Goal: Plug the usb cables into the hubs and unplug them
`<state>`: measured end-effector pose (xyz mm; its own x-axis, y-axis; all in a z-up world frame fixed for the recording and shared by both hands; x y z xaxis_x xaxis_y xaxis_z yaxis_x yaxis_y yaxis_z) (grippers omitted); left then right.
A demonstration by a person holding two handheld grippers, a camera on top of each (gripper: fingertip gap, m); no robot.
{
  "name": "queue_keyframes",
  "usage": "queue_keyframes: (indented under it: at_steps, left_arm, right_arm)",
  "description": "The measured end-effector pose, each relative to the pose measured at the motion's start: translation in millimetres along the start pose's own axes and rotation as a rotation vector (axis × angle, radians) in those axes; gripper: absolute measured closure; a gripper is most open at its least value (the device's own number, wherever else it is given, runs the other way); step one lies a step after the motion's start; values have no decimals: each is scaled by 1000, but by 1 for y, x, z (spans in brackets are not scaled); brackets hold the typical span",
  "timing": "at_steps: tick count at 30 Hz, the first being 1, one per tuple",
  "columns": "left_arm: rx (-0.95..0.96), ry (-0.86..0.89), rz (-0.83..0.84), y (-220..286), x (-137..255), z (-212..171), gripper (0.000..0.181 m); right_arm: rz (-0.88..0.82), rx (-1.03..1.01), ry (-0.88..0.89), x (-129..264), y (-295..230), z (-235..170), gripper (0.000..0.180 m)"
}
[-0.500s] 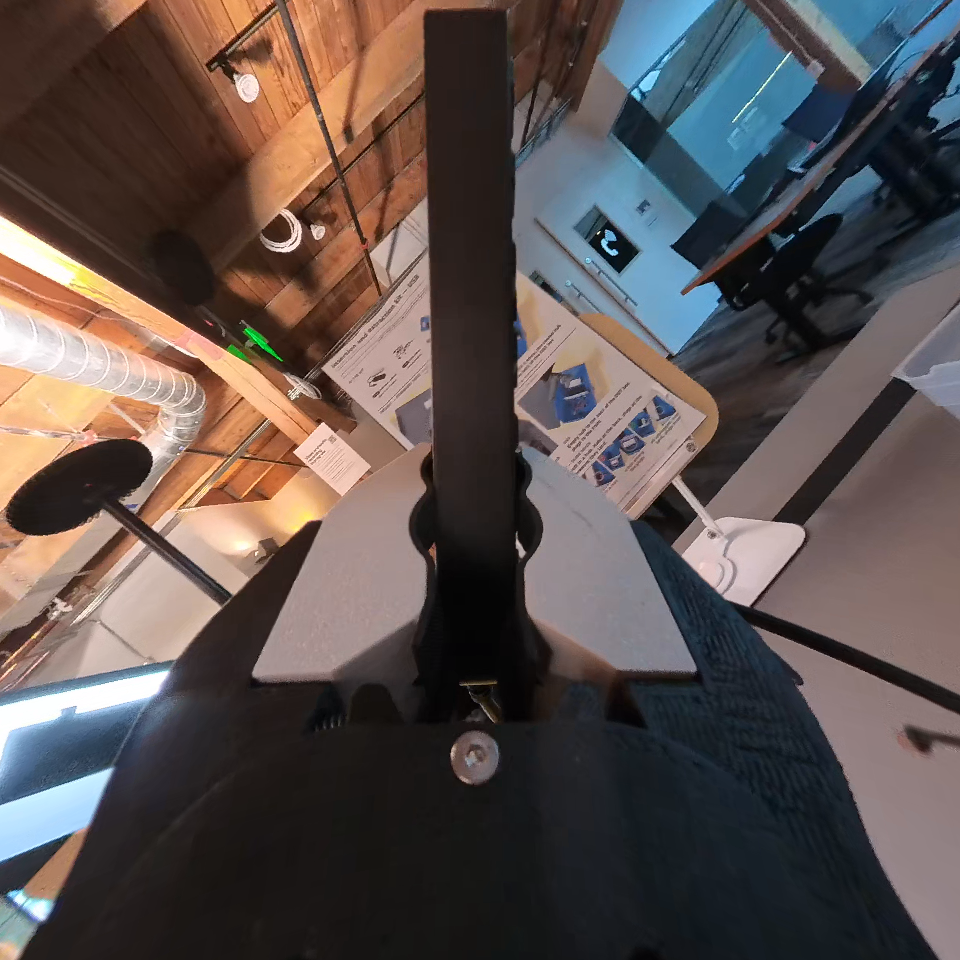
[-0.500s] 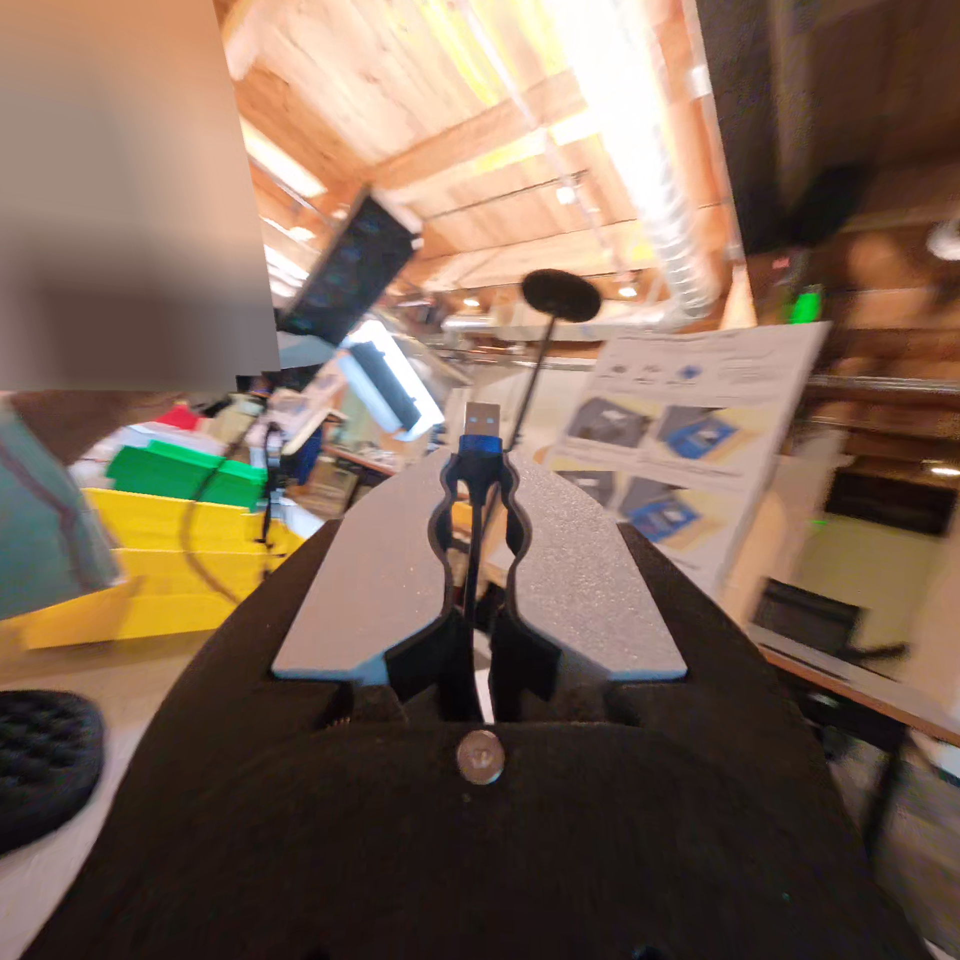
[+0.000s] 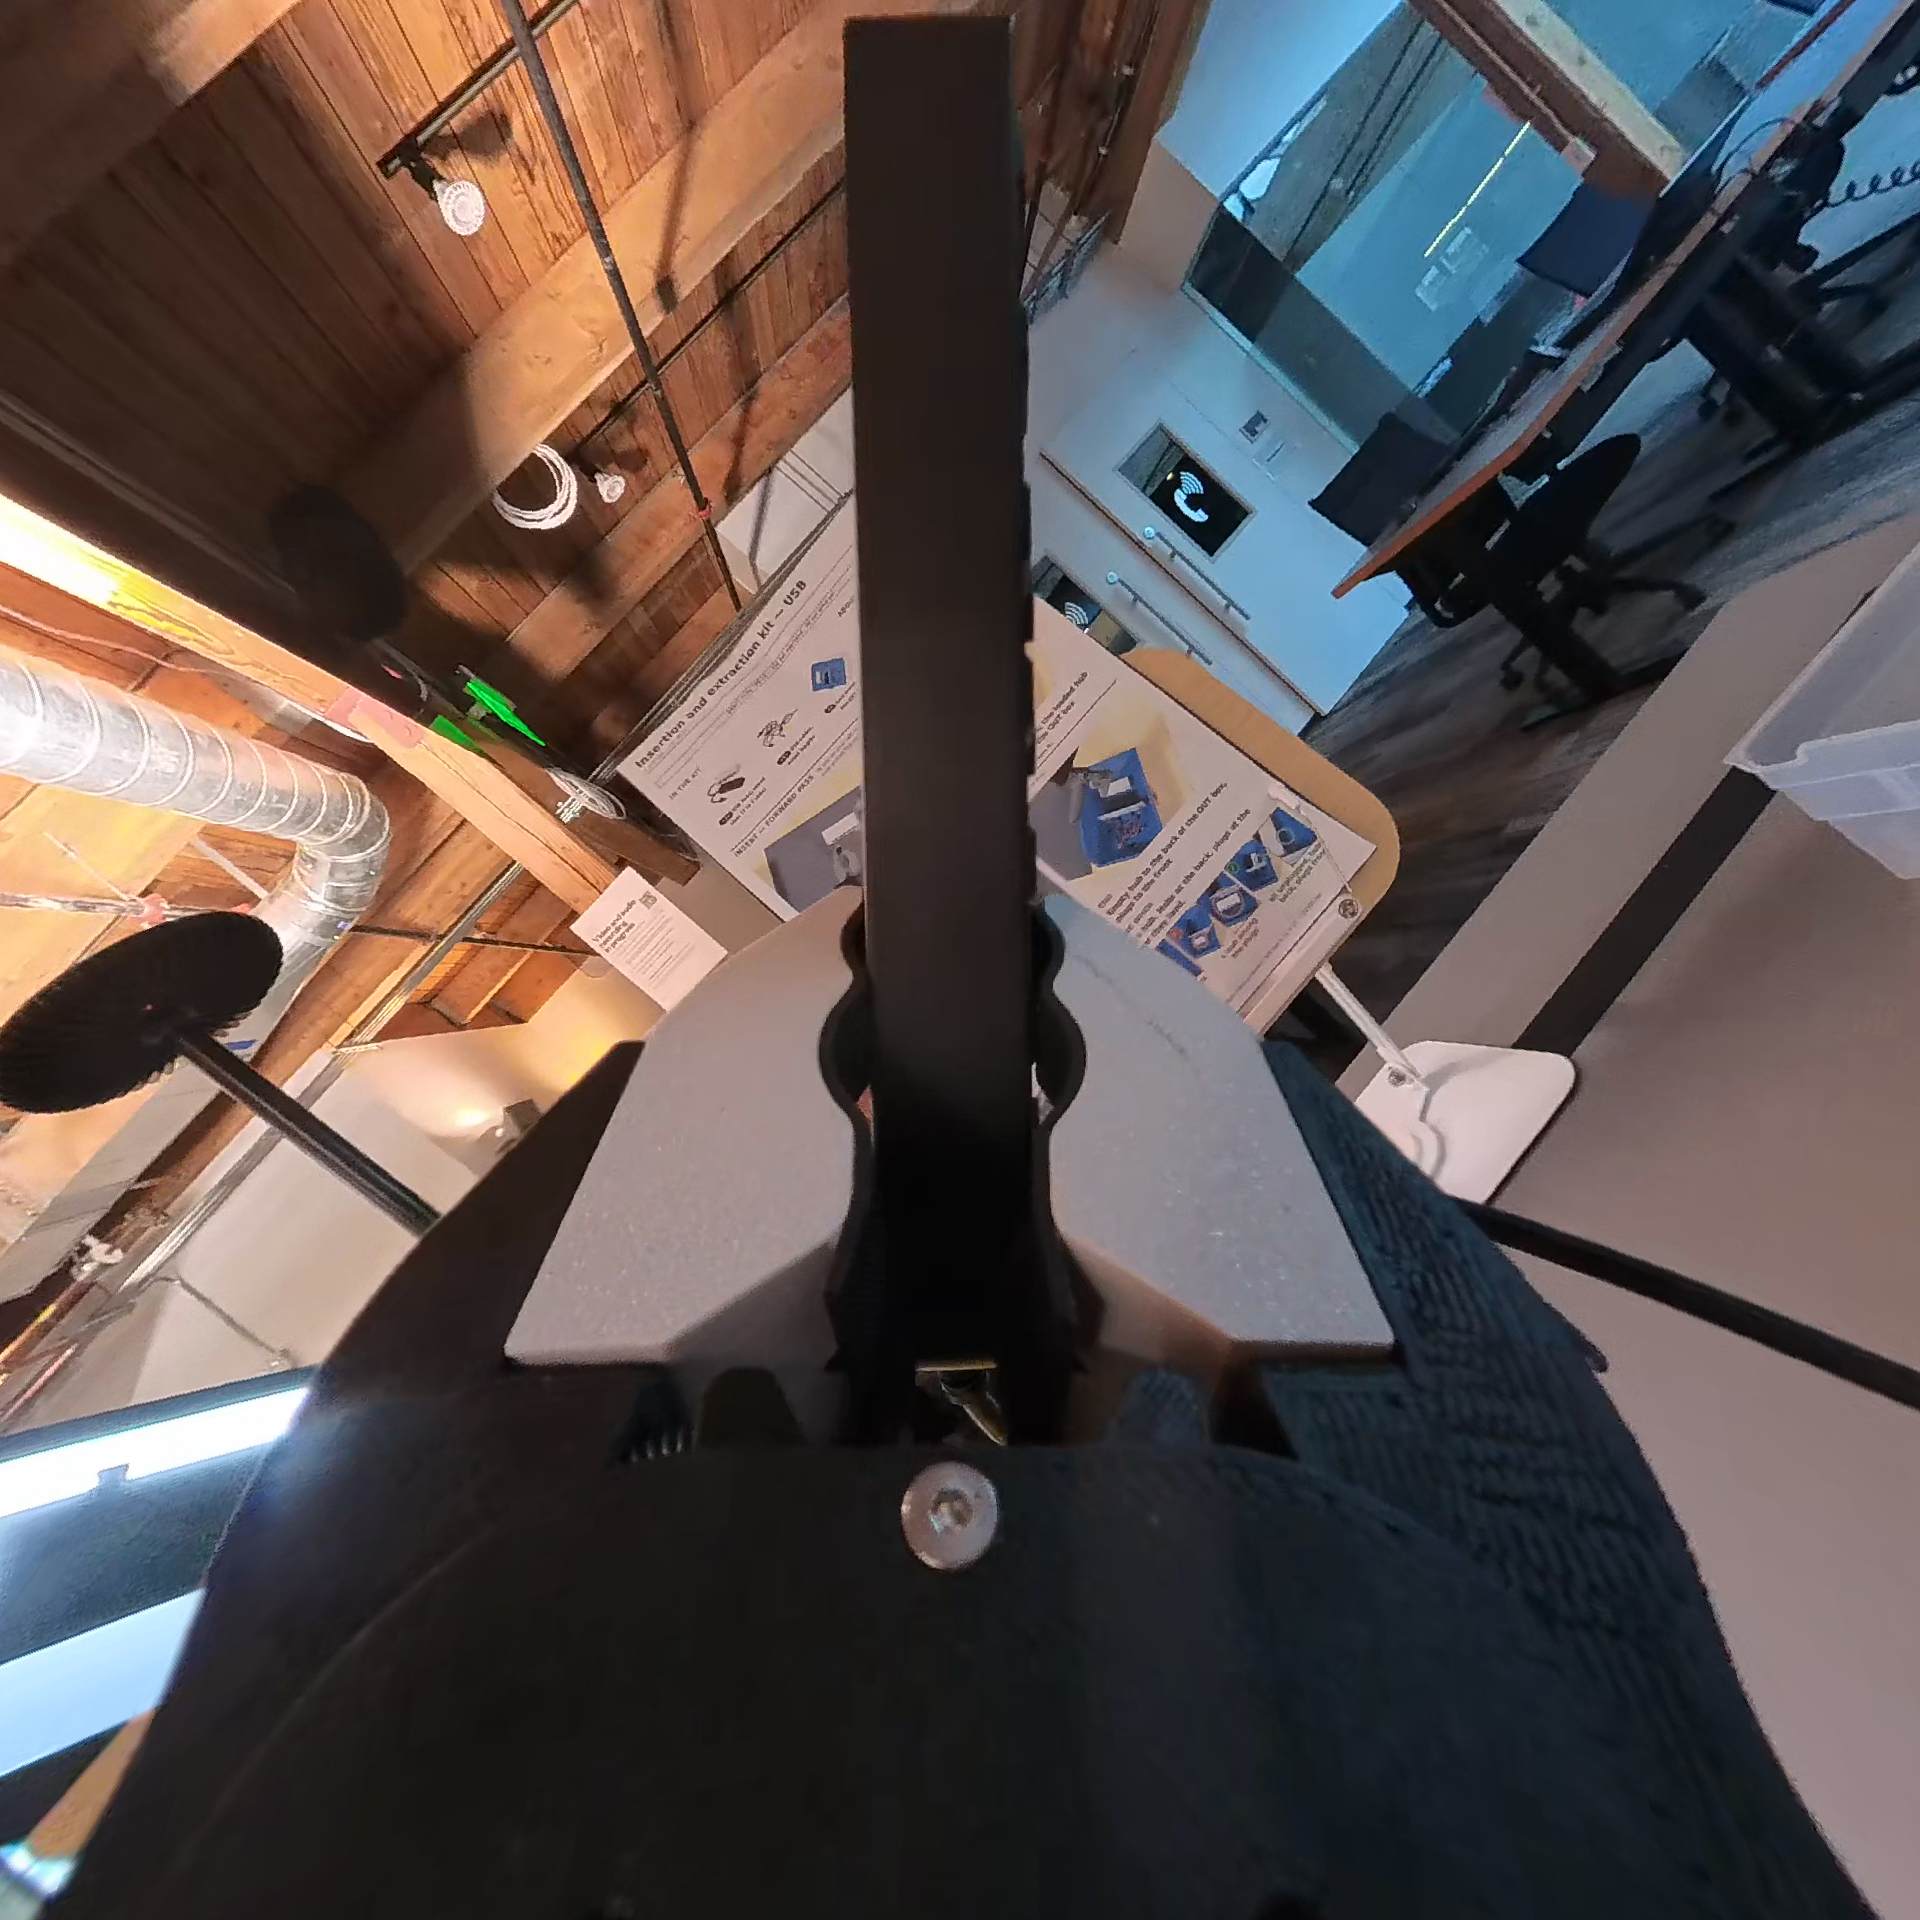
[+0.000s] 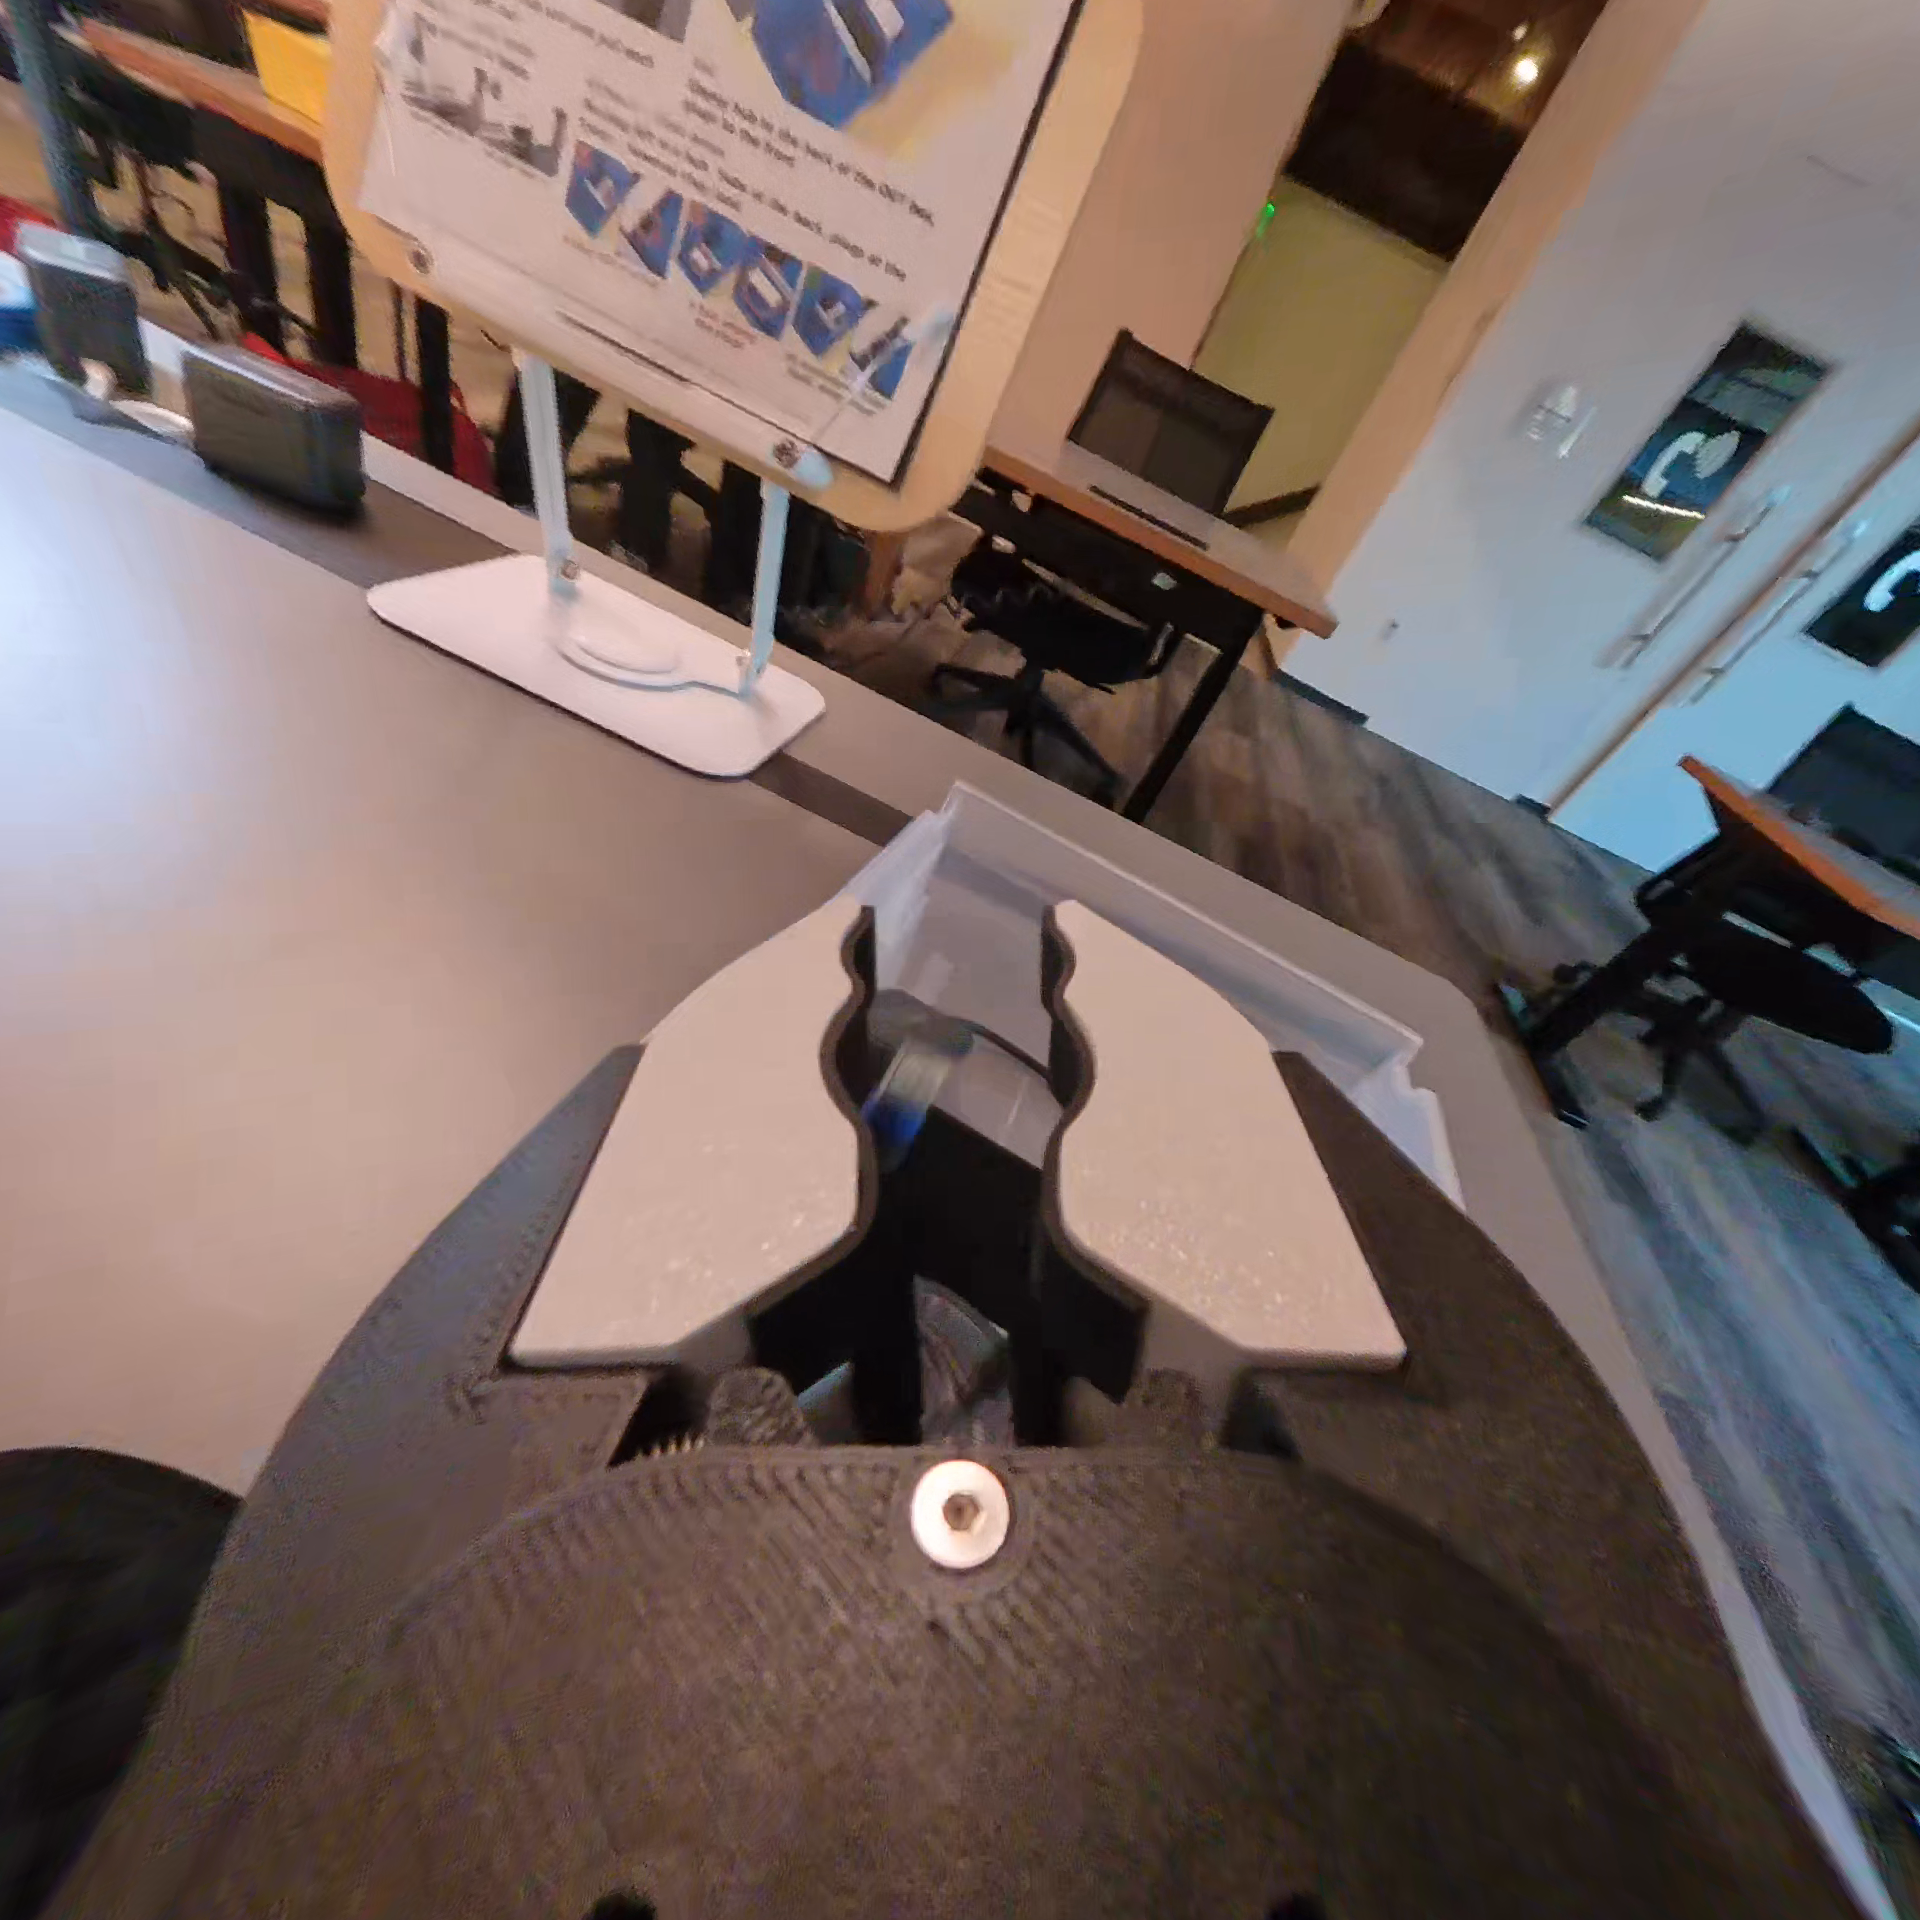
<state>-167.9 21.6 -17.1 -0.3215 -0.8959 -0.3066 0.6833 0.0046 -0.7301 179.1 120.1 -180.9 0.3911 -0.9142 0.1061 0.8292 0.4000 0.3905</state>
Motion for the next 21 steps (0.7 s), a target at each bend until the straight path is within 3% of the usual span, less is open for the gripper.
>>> queue_keyframes:
  at_steps: [5, 8, 12, 17, 21]
  left_arm:
    - [63, 7, -15, 2, -3, 2, 154]
    - [165, 9, -40, 4, -5, 1, 154]
    - [294, 15, -86, 9, -12, -5, 154]
    - [319, 19, -118, 22, -19, -6, 153]
    - [403, 58, -161, 38, -29, -3, 154]
  right_arm:
    - [-33, -103, 225, 14, 8, 24, 141]
    - [-63, -106, 516, 35, 3, 62, 145]
    - [55, -82, 810, 53, -40, 107, 151]
    - [384, -90, 912, 46, -123, 137, 151]
    - [632, -96, 827, 31, -185, 144, 145]
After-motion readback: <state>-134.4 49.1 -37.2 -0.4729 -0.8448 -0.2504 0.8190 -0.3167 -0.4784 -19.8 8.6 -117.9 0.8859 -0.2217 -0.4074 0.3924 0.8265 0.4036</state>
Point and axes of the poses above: each gripper's, where its closed fingertips meet, x back along the fingers, z out of its top, y = z × x across the jaws, the point moved 3 cm from there along x, back along the fingers, and after that the axes turned 2 degrees about x, right-handed, at the moved point
